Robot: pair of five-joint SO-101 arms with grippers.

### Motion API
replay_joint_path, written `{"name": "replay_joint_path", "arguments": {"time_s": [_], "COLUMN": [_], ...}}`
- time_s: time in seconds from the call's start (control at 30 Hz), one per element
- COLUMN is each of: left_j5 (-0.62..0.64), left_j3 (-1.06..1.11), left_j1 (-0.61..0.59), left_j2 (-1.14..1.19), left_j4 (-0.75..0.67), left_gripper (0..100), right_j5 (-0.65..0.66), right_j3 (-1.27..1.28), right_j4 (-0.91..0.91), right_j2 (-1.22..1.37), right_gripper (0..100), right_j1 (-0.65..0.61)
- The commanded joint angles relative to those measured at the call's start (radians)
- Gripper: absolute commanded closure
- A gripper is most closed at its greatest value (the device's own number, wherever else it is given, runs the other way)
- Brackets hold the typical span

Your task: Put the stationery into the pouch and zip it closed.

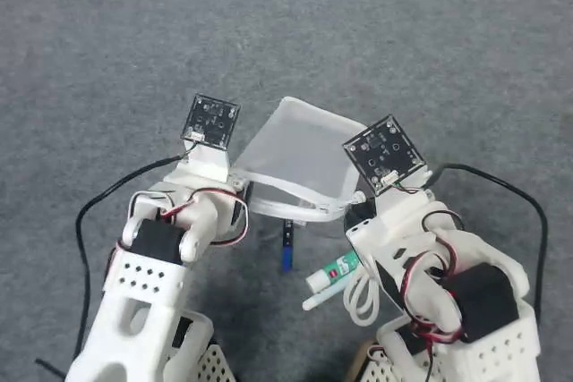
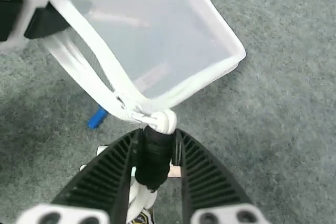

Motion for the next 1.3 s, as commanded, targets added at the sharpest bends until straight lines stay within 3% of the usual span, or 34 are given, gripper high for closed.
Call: {"name": "replay_joint_path", "arguments": {"time_s": [0.0,0.13,0.33,0.5,0.73,0.93,1.27], "left_j5": [0.011,0.011,0.009,0.011,0.014,0.041,0.146], "left_j3": [-0.082,-0.147,-0.234,-0.292,-0.387,-0.487,-0.47], "left_j1": [-0.003,-0.009,-0.011,-0.014,-0.193,-0.229,-0.411], "left_j2": [0.002,0.009,0.009,0.011,0.011,0.011,0.011], "left_j4": [-0.012,0.049,0.112,0.155,0.172,0.272,0.281], "left_gripper": [99,99,99,99,99,99,99], "right_j5": [-0.012,-0.012,-0.107,-0.118,-0.121,-0.132,-0.345], "right_j3": [-0.034,-0.035,-0.021,-0.02,-0.018,0.025,0.028], "right_j4": [0.001,-0.015,-0.007,-0.013,-0.036,-0.117,-0.32], "right_j2": [-0.016,-0.016,-0.007,-0.007,-0.004,0.099,0.409], "right_gripper": [99.2,98.8,82.7,82.6,82.5,82.7,82.5], "right_j1": [-0.005,-0.001,-0.001,0.001,0.001,0.001,-0.001]}}
